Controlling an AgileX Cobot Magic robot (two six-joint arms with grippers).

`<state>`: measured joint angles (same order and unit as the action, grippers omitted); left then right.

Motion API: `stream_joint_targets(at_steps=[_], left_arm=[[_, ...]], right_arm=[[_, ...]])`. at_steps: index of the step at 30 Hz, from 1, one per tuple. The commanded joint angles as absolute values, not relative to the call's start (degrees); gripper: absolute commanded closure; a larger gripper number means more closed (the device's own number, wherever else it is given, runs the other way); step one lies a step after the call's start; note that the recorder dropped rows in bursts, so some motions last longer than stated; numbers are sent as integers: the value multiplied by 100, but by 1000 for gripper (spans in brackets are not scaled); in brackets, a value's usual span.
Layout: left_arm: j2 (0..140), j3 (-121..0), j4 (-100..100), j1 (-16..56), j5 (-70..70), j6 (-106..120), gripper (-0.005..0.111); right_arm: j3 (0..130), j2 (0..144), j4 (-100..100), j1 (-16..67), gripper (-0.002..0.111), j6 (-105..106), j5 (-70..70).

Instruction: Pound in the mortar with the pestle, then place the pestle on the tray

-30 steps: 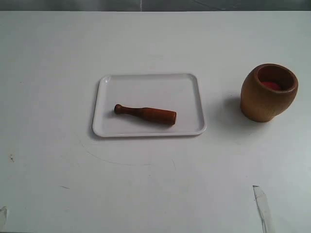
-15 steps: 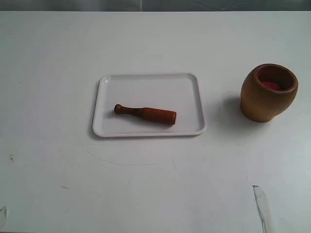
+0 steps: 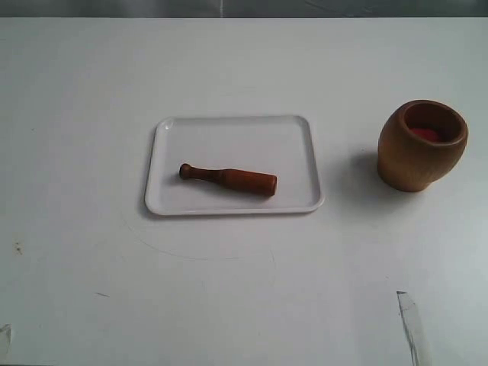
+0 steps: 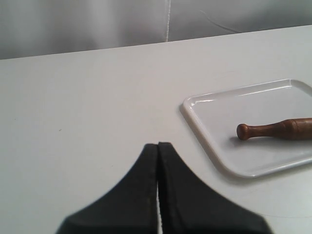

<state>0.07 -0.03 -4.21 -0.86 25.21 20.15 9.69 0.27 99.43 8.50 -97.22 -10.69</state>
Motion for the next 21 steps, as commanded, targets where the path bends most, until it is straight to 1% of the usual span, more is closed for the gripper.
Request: stream_joint_targets(at_steps=[1, 4, 6, 12, 17, 21], left_arm=[[0, 0, -379, -42, 2503, 1968, 107], [0, 0, -379, -42, 2503, 1968, 107], [0, 0, -379, -42, 2503, 1968, 107], [0, 0, -379, -42, 2503, 1968, 107], [0, 0, -379, -42, 2503, 1968, 107], [0, 0, -379, -42, 2503, 1968, 107]], right_arm=[[956, 0, 9307, 808, 108, -9774, -1029], [956, 0, 9356, 808, 108, -9865, -1041], [956, 0, 9981, 808, 108, -10304, -1041], [948, 0, 9995, 798, 108, -10605, -982], [948, 0, 9995, 798, 108, -11276, -982], [948, 0, 9995, 798, 108, -11238, -968]])
